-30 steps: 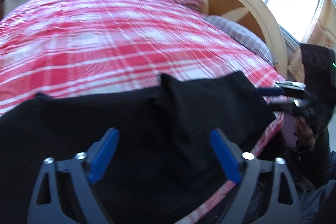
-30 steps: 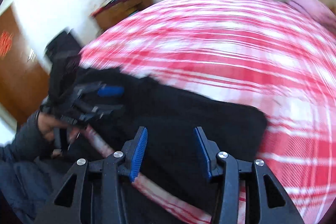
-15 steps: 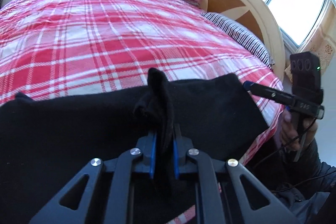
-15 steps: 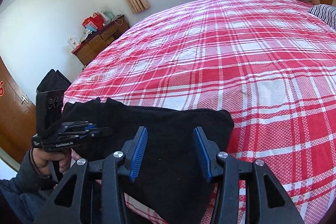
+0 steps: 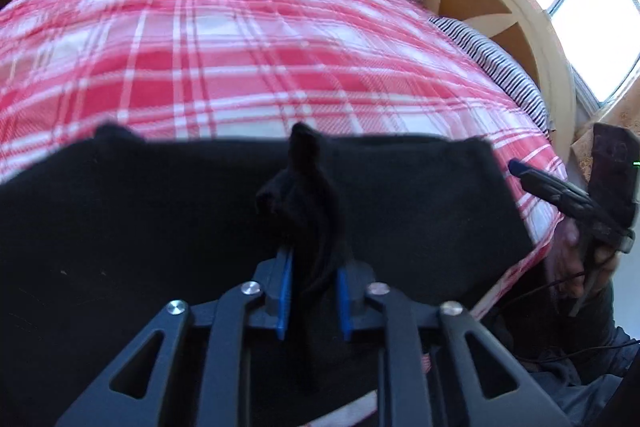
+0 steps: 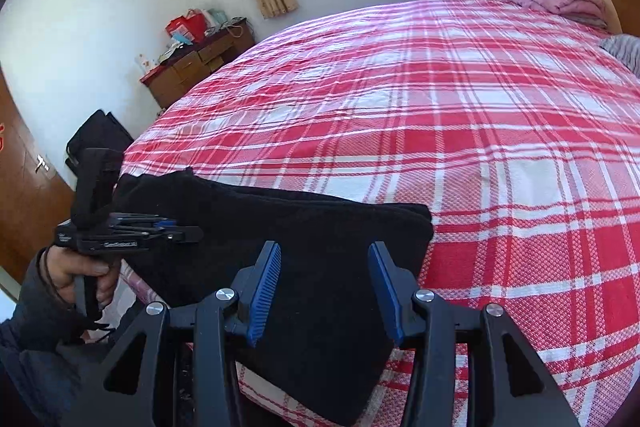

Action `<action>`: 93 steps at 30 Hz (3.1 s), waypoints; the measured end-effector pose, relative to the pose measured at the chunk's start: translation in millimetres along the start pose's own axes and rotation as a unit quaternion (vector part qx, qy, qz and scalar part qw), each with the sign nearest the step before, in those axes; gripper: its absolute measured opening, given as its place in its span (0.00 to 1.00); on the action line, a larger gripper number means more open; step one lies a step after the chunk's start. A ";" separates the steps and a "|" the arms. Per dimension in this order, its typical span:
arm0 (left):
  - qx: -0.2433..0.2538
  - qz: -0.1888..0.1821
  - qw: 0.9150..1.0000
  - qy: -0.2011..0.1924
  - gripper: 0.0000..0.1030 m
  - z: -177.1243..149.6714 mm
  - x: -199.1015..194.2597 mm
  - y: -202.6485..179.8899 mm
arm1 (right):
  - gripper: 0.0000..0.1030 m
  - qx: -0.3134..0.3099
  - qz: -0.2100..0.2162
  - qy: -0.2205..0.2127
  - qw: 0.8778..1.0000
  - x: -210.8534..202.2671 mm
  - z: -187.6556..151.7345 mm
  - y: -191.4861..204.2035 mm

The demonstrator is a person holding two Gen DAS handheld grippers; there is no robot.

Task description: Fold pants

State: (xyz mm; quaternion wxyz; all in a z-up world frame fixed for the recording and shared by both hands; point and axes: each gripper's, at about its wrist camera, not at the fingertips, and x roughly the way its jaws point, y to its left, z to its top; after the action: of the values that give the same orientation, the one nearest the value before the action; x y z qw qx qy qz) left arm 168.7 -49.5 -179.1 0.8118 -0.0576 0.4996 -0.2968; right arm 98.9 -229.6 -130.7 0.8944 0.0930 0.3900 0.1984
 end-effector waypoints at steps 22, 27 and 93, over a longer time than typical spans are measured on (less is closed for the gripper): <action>0.012 0.052 0.998 -0.025 0.72 -10.2 -59.3 32.5 | 0.39 -0.282 0.053 0.125 0.950 97.8 -27.8 175.1; 0.020 0.044 0.998 -0.027 0.72 -10.8 -58.7 27.4 | 0.22 -0.262 0.055 0.128 0.955 99.4 -25.7 168.5; -0.047 0.314 0.940 -0.125 0.85 -49.7 -177.6 172.2 | 0.57 -0.103 0.016 0.035 0.994 55.3 -6.3 63.7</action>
State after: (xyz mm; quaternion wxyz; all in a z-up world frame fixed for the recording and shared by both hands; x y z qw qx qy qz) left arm 142.1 197.1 -132.9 0.9162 0.0271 0.3998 0.0068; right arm 110.5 -148.3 -151.1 0.8816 -0.0010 0.3972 0.2548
